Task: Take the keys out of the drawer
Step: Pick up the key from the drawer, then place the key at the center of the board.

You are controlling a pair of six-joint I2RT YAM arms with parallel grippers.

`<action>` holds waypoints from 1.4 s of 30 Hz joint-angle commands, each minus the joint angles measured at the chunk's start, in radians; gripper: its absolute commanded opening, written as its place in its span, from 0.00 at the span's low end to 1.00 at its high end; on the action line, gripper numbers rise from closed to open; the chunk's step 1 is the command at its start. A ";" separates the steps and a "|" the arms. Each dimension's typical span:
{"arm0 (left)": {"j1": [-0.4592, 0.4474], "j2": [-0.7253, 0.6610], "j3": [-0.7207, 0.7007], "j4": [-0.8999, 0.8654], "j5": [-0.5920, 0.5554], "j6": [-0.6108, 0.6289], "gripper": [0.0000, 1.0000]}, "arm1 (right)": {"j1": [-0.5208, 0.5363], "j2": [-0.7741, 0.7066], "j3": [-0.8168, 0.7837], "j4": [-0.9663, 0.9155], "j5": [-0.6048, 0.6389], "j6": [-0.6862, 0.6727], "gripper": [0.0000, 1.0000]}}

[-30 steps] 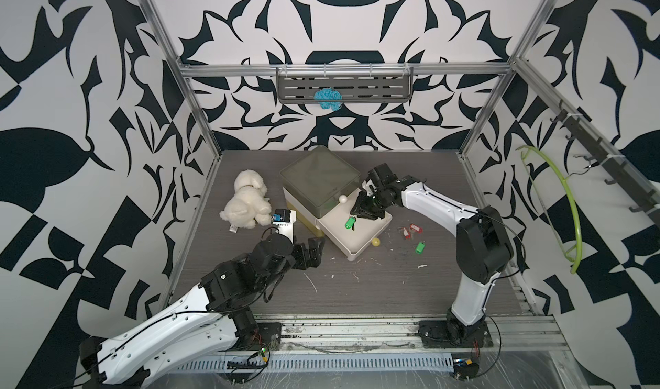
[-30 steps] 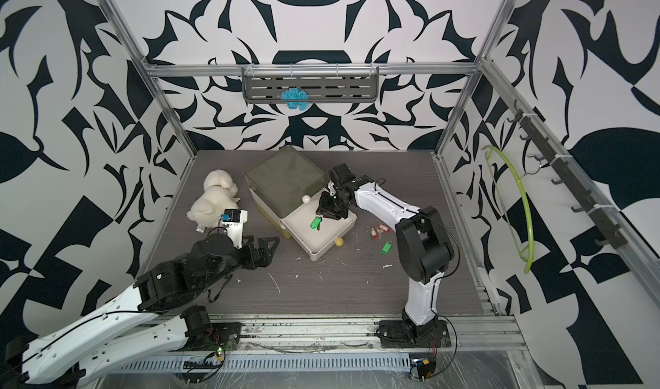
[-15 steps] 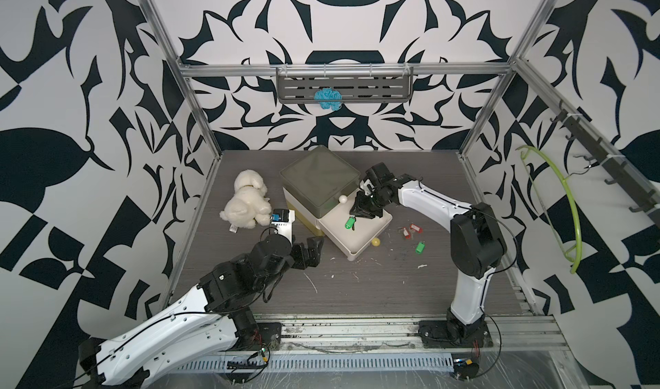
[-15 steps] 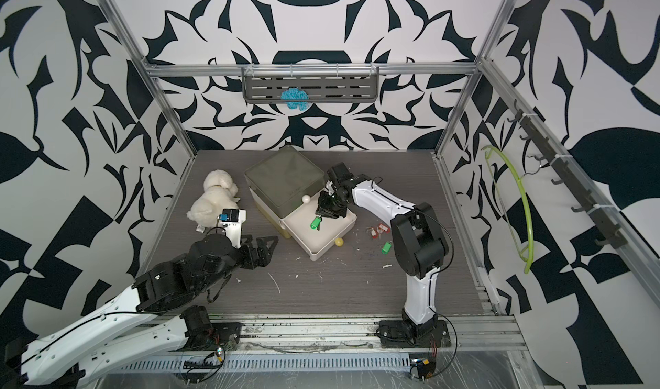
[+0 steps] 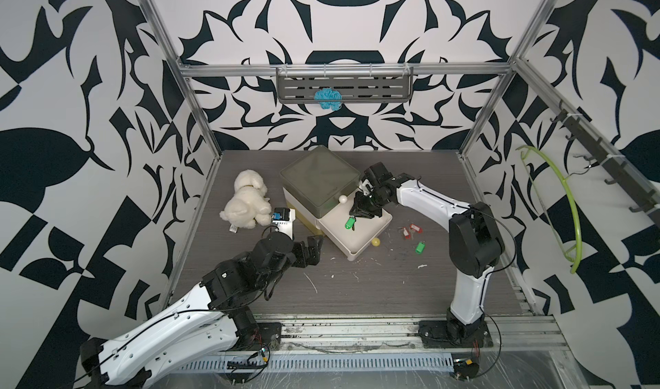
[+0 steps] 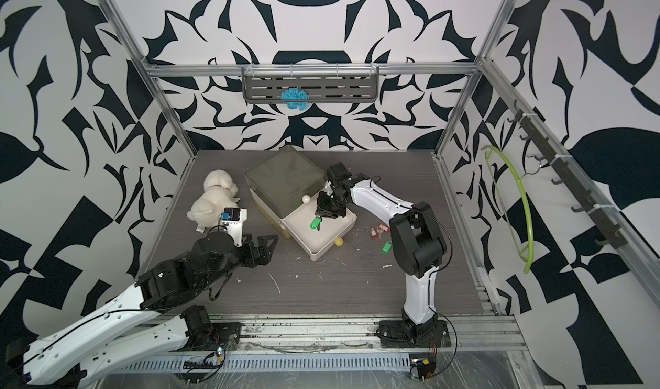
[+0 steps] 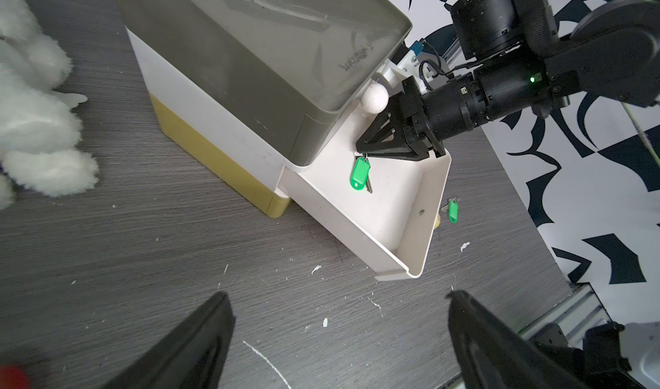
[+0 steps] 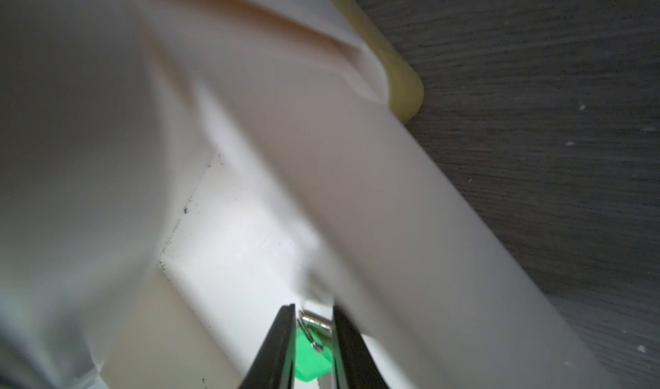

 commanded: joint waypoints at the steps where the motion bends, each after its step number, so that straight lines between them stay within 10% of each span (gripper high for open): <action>1: 0.007 -0.002 0.007 0.004 0.009 0.006 0.99 | 0.010 -0.005 0.034 -0.030 0.023 -0.034 0.22; 14: 0.011 -0.019 -0.006 0.003 0.002 -0.013 0.99 | 0.012 -0.037 0.053 -0.059 0.062 -0.040 0.00; 42: 0.021 0.223 0.108 0.174 0.163 0.027 0.99 | -0.033 -0.421 0.010 -0.123 0.092 -0.021 0.00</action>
